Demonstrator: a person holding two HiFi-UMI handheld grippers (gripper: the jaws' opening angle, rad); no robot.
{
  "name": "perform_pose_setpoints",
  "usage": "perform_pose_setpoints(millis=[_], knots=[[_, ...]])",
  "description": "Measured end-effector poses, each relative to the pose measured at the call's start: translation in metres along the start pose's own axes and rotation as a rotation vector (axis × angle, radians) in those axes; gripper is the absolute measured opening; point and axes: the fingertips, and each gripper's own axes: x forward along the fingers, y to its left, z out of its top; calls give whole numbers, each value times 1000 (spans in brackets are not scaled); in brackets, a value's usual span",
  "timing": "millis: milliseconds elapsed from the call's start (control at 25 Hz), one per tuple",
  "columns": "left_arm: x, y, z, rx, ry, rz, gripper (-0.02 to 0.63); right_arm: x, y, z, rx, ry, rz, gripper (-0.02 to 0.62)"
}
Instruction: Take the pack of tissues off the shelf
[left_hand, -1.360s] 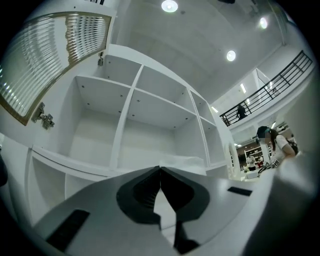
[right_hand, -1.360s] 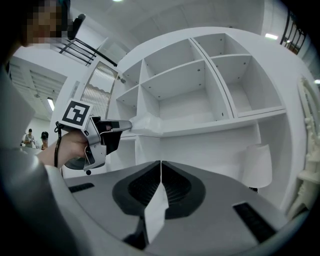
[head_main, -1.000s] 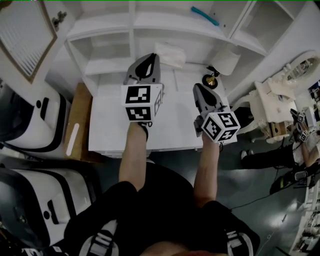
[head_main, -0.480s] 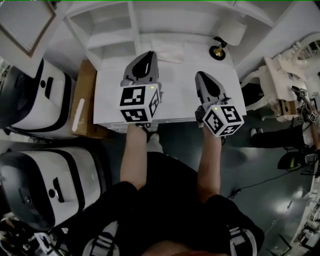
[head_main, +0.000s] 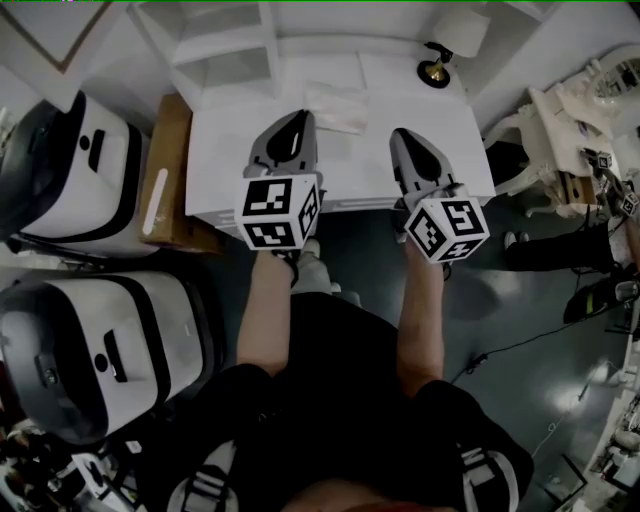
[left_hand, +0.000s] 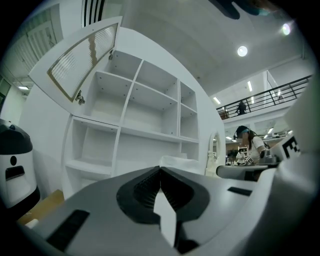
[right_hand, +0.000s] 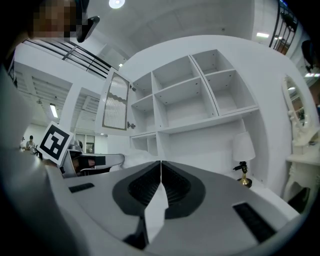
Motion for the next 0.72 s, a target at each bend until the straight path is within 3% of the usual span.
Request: perform_pose_setpoints(millis=[720], knots=[[-5, -20, -4, 6, 12, -47, 13, -14, -7, 5, 39, -48, -9, 23]])
